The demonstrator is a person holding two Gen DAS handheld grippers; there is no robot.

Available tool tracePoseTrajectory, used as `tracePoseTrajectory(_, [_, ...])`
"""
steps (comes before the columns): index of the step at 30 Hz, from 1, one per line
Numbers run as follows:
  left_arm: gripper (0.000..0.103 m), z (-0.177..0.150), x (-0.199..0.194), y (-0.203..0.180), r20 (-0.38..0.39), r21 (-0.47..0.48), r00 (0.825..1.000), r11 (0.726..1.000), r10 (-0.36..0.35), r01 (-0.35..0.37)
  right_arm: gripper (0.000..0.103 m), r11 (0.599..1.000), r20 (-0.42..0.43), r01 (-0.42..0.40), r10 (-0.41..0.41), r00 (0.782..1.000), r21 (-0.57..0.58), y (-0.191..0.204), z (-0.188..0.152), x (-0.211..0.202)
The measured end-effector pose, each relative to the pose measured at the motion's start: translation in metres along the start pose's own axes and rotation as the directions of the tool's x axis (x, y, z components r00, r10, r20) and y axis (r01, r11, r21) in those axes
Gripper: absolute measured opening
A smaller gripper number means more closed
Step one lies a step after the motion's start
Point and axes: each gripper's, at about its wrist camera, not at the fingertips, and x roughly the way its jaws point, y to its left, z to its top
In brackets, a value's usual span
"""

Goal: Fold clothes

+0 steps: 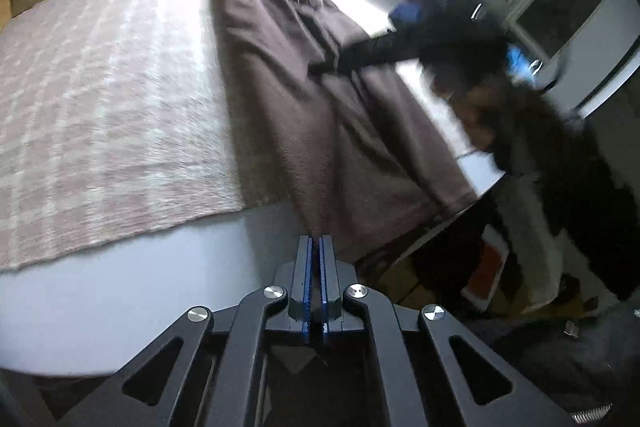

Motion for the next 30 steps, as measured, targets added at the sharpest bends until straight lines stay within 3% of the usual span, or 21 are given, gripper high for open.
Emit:
tracePoseTrajectory(2, [0.001, -0.003, 0.006, 0.005, -0.033, -0.012, 0.999, 1.0, 0.005, -0.005, 0.03, 0.999, -0.01, 0.017, -0.018, 1.0, -0.047, 0.005, -0.004, 0.002])
tracePoseTrajectory(4, [0.001, -0.001, 0.014, 0.001, -0.065, 0.017, 0.998, 1.0, 0.009, -0.007, 0.03, 1.0, -0.016, 0.007, -0.007, 1.0, -0.008, 0.004, -0.002, -0.007])
tracePoseTrajectory(8, [0.002, 0.001, 0.016, -0.006, -0.097, 0.046, 0.995, 0.999, 0.009, -0.004, 0.03, 0.998, 0.049, -0.02, 0.023, 0.999, -0.051, 0.018, 0.004, -0.023])
tracePoseTrajectory(9, [0.002, 0.0, 0.016, -0.007, -0.103, 0.06, 0.994, 0.998, 0.026, -0.02, 0.03, 0.998, 0.032, -0.013, 0.015, 0.999, -0.059, 0.02, 0.002, -0.016])
tracePoseTrajectory(12, [0.002, 0.003, 0.006, 0.0, -0.096, 0.042, 0.994, 0.998, 0.052, -0.048, 0.03, 0.997, -0.021, 0.009, -0.011, 1.0, -0.082, 0.025, -0.003, 0.006])
tracePoseTrajectory(15, [0.003, 0.013, -0.005, -0.003, -0.064, 0.044, 0.995, 0.996, 0.077, -0.075, 0.03, 0.99, -0.036, 0.07, -0.075, 0.997, -0.123, 0.026, -0.026, -0.01])
tracePoseTrajectory(17, [0.006, 0.018, -0.012, -0.006, -0.041, 0.051, 0.997, 0.996, 0.071, -0.069, 0.03, 0.997, -0.005, 0.062, -0.062, 0.998, -0.046, 0.011, -0.047, -0.041])
tracePoseTrajectory(19, [0.007, 0.025, -0.013, -0.009, -0.03, 0.06, 0.998, 0.997, 0.053, -0.051, 0.03, 0.999, 0.04, 0.029, -0.03, 0.999, 0.013, -0.002, -0.068, -0.068])
tracePoseTrajectory(21, [0.009, 0.032, -0.006, -0.017, -0.026, 0.087, 0.999, 0.996, 0.034, -0.032, 0.03, 0.996, 0.084, 0.042, -0.049, 0.995, 0.081, -0.016, -0.093, -0.09])
tracePoseTrajectory(23, [0.009, 0.045, 0.008, -0.027, -0.036, 0.121, 0.999, 0.993, 0.006, -0.002, 0.03, 0.988, 0.099, 0.059, -0.073, 0.992, 0.141, -0.03, -0.115, -0.095])
tracePoseTrajectory(26, [0.013, 0.062, 0.033, -0.043, -0.066, 0.175, 0.996, 0.983, -0.052, 0.063, 0.03, 0.984, 0.074, 0.001, -0.014, 0.997, 0.178, -0.034, -0.132, -0.075])
tracePoseTrajectory(30, [0.013, 0.071, 0.061, -0.053, -0.135, 0.211, 0.989, 0.973, -0.064, 0.092, 0.031, 0.998, -0.009, -0.017, 0.018, 1.0, 0.065, -0.009, -0.148, -0.049])
